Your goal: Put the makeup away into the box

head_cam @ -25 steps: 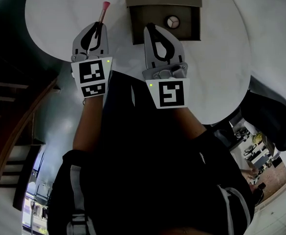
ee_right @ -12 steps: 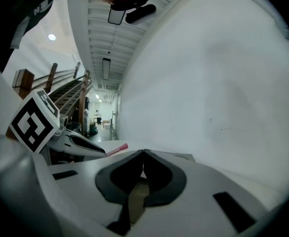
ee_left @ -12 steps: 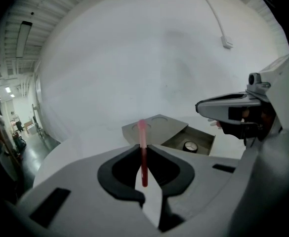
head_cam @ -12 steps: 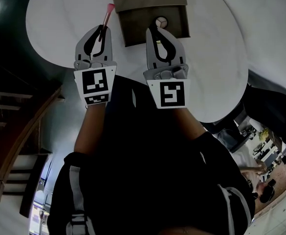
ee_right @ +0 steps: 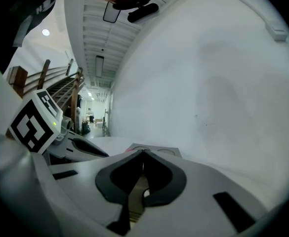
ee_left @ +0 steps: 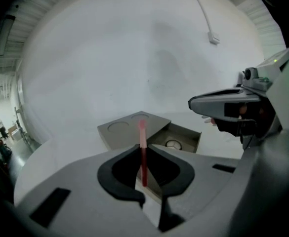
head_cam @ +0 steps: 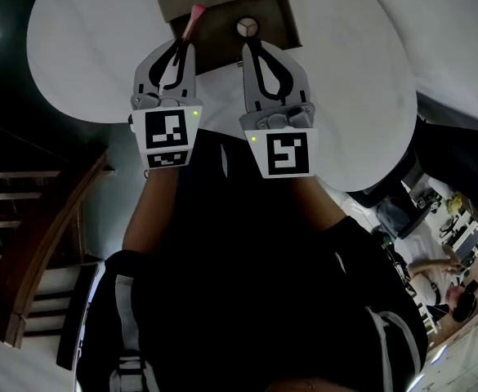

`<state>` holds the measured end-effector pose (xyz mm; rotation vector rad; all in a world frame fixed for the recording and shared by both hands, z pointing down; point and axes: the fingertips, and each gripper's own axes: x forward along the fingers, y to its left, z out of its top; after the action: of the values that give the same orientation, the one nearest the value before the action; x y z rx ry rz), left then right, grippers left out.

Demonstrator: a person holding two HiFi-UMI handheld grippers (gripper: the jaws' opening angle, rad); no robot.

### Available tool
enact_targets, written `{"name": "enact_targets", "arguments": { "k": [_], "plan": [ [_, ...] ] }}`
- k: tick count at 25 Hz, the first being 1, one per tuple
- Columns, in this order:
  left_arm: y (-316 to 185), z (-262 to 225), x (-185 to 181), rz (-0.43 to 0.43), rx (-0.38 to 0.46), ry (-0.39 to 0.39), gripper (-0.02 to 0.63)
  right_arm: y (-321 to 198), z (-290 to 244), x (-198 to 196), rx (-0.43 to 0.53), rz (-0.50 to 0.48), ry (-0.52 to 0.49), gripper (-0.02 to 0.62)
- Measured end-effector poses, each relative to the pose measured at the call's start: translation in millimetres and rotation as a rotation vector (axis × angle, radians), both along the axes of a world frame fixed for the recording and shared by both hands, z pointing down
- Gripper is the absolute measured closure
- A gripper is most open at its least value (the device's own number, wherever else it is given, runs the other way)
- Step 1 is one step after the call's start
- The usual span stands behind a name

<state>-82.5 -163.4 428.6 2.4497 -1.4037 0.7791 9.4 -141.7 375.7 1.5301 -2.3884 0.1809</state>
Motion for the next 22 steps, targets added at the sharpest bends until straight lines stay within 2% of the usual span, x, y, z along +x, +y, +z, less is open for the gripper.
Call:
{"name": "enact_targets", "arguments": {
  "k": [11, 17, 22],
  "plan": [
    [-9.8, 41.7, 36.7, 0.099, -0.117, -0.037, 0.557, -3.3, 21.9, 31.1, -0.043, 0.07, -0.003, 0.572],
    [-12.5, 60.1, 44.0, 0.119, -0.187, -0.076, 0.557, -9.2, 27.2, 37.3, -0.05, 0.084, -0.01, 0.572],
    [-12.8, 65.1, 43.6, 0.118, -0.208, -0.106, 0.557, -8.9, 28.2, 38.2, -0.055, 0.085, -0.009, 0.572]
  ]
}}
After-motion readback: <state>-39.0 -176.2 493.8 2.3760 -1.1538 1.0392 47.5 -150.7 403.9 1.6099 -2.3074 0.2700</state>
